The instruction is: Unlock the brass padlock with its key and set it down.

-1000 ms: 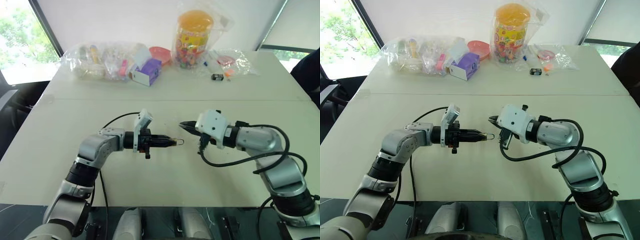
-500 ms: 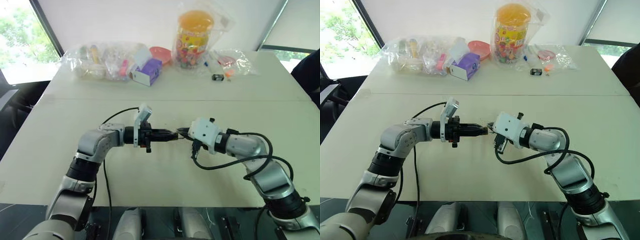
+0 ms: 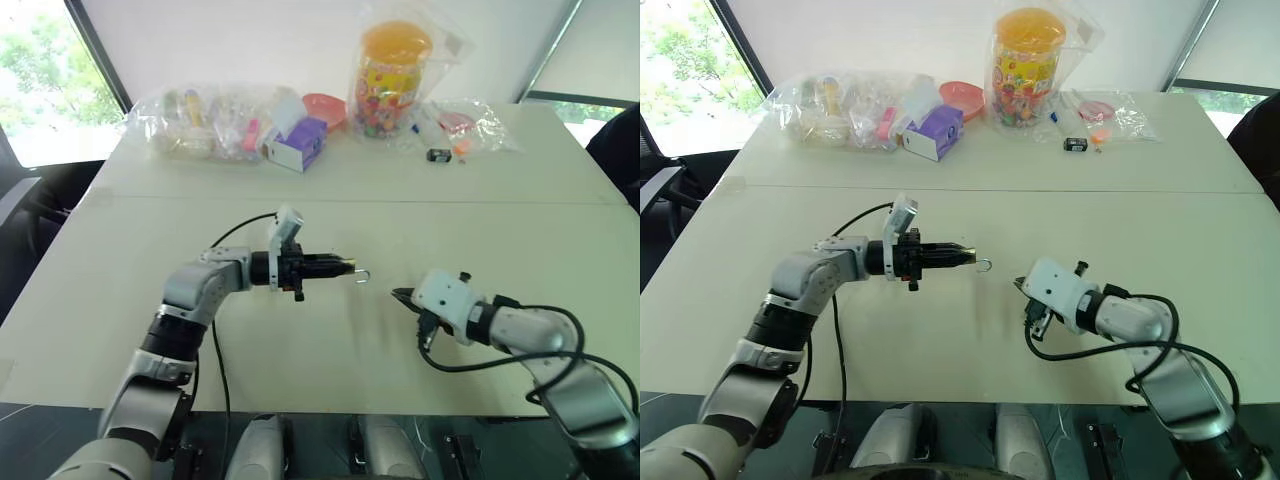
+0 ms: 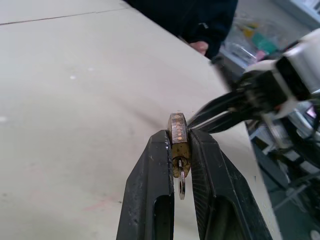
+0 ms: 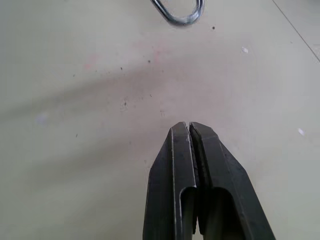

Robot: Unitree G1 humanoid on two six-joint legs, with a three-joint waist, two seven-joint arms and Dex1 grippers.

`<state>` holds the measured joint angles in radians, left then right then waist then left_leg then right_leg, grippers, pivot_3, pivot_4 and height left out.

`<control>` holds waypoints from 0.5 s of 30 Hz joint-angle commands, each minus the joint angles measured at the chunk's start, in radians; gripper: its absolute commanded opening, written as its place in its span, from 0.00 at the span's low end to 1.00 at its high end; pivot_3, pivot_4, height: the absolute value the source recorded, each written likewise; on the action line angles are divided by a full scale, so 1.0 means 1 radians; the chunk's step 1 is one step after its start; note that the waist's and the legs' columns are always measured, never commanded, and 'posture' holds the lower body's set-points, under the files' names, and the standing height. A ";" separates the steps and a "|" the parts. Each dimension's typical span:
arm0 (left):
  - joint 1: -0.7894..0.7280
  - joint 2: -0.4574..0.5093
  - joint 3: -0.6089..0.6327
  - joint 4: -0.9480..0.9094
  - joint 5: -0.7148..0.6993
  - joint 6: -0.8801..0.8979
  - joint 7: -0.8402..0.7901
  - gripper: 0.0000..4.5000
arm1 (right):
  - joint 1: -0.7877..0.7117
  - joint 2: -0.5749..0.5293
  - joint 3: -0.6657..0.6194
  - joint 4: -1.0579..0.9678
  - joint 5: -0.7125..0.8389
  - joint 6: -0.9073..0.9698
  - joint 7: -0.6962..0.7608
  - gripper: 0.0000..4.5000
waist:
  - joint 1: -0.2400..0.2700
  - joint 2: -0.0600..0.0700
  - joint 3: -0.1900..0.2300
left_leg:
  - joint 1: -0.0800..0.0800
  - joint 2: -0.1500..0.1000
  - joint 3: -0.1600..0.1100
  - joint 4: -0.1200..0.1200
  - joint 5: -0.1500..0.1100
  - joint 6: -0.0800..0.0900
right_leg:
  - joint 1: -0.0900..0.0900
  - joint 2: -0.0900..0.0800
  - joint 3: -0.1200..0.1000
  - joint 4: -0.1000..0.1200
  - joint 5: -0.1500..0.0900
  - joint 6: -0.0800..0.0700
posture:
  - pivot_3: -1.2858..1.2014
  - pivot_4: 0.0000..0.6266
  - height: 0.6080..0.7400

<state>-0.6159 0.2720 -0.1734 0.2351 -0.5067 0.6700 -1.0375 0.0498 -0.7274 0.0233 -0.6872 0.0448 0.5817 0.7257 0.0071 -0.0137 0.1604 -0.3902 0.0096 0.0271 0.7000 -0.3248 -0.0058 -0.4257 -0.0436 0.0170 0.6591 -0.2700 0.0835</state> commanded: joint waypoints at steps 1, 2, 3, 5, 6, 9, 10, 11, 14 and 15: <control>-0.046 -0.059 -0.003 0.089 0.035 -0.052 0.026 0.00 | 0.027 -0.002 -0.047 -0.128 0.018 0.063 -0.029 0.01 | 0.004 0.000 0.000 | 0.000 0.000 0.000 0.000 0.000 0.000 | 0.000 0.000 0.000 0.000 0.000 0.000 | 0.52 0.24 0.96; -0.060 -0.085 -0.001 0.122 0.041 -0.058 0.036 0.00 | 0.037 0.002 -0.052 -0.158 0.021 0.087 -0.039 0.01 | 0.004 0.000 0.000 | 0.000 0.000 0.000 0.000 0.000 0.000 | 0.000 0.000 0.000 0.000 0.000 0.000 | 0.52 0.24 0.96; -0.073 -0.107 0.001 0.153 0.049 -0.066 0.044 0.00 | 0.044 0.005 -0.055 -0.184 0.022 0.108 -0.049 0.01 | 0.003 0.000 0.000 | 0.000 0.000 0.000 0.000 0.000 0.000 | 0.000 0.001 -0.001 0.000 0.000 0.000 | 0.52 0.24 0.96; -0.094 -0.145 -0.001 0.210 0.069 -0.087 0.052 0.00 | 0.051 0.011 -0.063 -0.224 0.025 0.146 -0.071 0.01 | 0.004 0.000 0.000 | 0.000 0.000 0.000 0.000 0.000 0.000 | 0.000 0.001 -0.001 0.000 0.000 0.000 | 0.52 0.24 0.96; -0.104 -0.161 -0.004 0.243 0.082 -0.102 0.056 0.00 | 0.052 0.014 -0.065 -0.240 0.025 0.164 -0.082 0.01 | 0.004 0.000 0.000 | 0.000 0.000 0.000 0.000 0.000 0.000 | 0.000 0.001 -0.001 0.000 0.000 0.000 | 0.52 0.24 0.96; -0.126 -0.187 -0.002 0.315 0.112 -0.138 0.053 0.00 | 0.051 0.017 -0.063 -0.267 0.028 0.198 -0.104 0.01 | 0.002 0.000 0.000 | 0.000 0.000 0.000 0.000 0.000 0.000 | 0.000 0.001 -0.001 0.000 0.000 0.000 | 0.52 0.24 0.96; -0.133 -0.194 0.001 0.341 0.119 -0.147 0.052 0.11 | 0.056 0.017 -0.060 -0.273 0.027 0.204 -0.110 0.00 | 0.001 0.000 0.000 | 0.000 0.000 0.000 0.000 0.000 0.000 | 0.000 0.001 -0.001 0.000 0.000 0.000 | 0.52 0.24 0.96; -0.138 -0.197 0.004 0.360 0.125 -0.153 0.050 0.22 | 0.060 0.015 -0.056 -0.278 0.024 0.208 -0.116 0.00 | 0.002 0.000 0.000 | 0.000 0.000 0.000 0.000 0.000 0.000 | 0.000 0.001 -0.001 0.000 0.000 0.000 | 0.52 0.24 0.96; -0.137 -0.188 0.007 0.384 0.140 -0.165 0.028 0.50 | 0.065 0.011 -0.053 -0.284 0.023 0.215 -0.126 0.00 | 0.002 0.000 0.000 | 0.000 0.000 0.000 0.000 0.000 0.000 | 0.000 0.001 -0.001 0.000 0.000 0.000 | 0.52 0.24 0.96; -0.131 -0.176 0.003 0.387 0.149 -0.173 0.016 0.62 | 0.063 0.010 -0.053 -0.283 0.025 0.217 -0.127 0.00 | 0.003 0.000 0.000 | 0.000 0.000 0.000 0.000 0.000 0.000 | 0.000 0.001 -0.001 0.000 0.000 0.000 | 0.52 0.24 0.96</control>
<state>-0.7292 0.0791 -0.1789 0.6253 -0.3773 0.5168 -1.0082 0.1146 -0.7158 -0.0157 -0.9314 0.0634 0.8014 0.6093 0.0100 -0.0141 0.1603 -0.3900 0.0093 0.0270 0.7000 -0.3249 -0.0056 -0.4255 -0.0423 0.0163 0.6589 -0.2700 0.0835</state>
